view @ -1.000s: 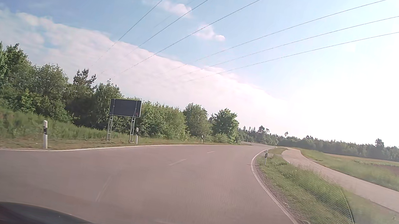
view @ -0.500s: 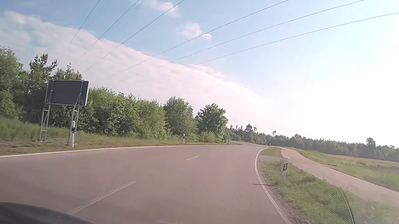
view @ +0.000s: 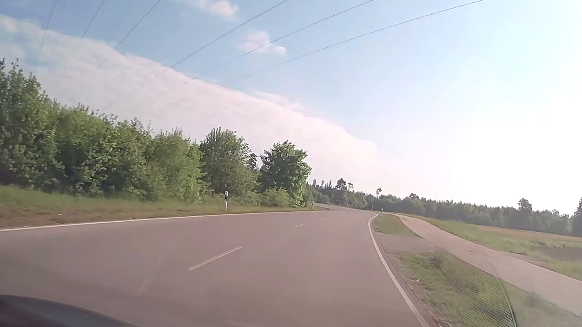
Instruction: Follow the waypoints while adhering to traffic rules and regulations
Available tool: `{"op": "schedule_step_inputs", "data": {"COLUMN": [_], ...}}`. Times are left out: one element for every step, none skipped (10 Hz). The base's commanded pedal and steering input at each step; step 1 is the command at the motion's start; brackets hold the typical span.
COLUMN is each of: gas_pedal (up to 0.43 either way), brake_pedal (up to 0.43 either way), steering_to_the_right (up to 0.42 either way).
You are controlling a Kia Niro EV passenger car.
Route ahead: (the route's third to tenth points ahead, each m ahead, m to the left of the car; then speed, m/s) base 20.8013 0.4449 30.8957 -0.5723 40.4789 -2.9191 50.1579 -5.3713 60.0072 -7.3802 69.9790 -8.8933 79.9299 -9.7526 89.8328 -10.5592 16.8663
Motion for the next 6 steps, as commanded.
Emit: {"op": "schedule_step_inputs", "data": {"gas_pedal": [0.157,0.157,0.157,0.157,0.157,0.157], "brake_pedal": [0.0,0.0,0.0,0.0,0.0,0.0], "steering_to_the_right": [0.035,0.035,0.035,0.035,0.034,0.033]}}
